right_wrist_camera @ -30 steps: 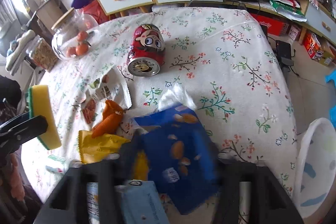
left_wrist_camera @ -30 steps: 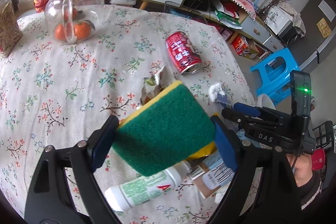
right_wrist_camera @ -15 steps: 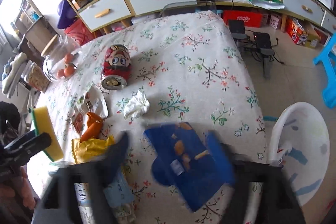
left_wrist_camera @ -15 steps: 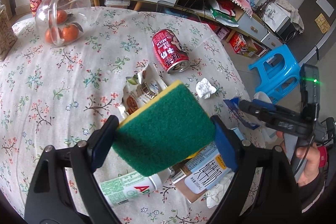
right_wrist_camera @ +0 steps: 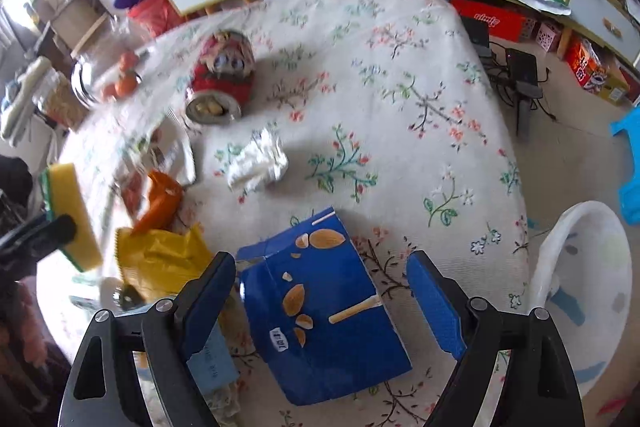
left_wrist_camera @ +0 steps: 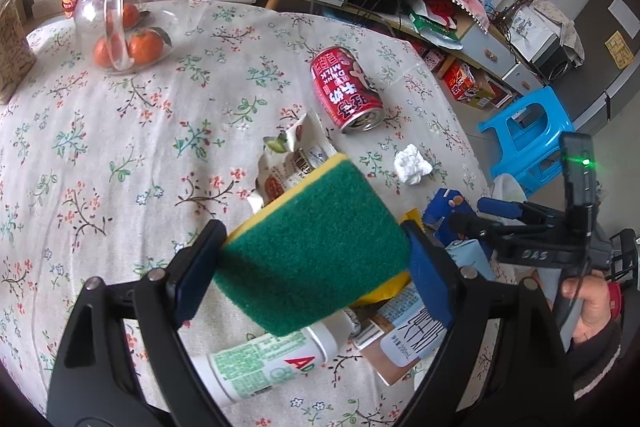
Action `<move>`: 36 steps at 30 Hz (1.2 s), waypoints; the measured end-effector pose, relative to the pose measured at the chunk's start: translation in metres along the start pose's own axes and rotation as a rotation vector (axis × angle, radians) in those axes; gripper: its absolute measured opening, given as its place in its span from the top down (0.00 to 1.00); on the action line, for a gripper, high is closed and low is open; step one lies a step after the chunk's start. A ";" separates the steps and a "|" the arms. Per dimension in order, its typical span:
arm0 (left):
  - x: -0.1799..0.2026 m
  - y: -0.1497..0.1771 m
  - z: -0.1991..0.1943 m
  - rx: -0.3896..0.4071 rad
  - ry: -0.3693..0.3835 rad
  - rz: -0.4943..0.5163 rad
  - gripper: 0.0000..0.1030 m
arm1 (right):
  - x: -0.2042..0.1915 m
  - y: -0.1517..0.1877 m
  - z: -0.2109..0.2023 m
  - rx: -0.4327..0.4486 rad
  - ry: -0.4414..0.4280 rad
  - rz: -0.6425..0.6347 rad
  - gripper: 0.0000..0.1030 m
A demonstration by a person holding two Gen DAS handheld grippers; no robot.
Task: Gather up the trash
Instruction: 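Grasp the blue snack box with the right tool while the left tool holds the sponge, then drop the blue box and the sponge into the white bin, opening both tools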
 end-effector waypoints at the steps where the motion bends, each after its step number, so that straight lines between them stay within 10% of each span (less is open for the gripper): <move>1: -0.001 0.000 -0.001 0.000 0.001 -0.001 0.15 | -0.002 0.000 0.004 -0.013 -0.002 -0.003 0.14; 14: 0.002 -0.003 -0.008 0.013 0.010 -0.004 0.15 | 0.007 0.001 -0.008 0.017 0.032 0.036 0.28; 36: 0.126 -0.005 0.026 -0.014 0.081 0.187 0.15 | 0.209 0.060 -0.100 0.174 0.175 0.488 0.11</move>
Point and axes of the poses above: each gripper's, at about its wrist camera, not at the fingertips, and z roughly the way its jaws point, x to its right, y to its underside, the point moved 3 cm from there along z, roughly the way its jaws point, and after that the axes turned 3 degrees about y, right-handed, at the moved point
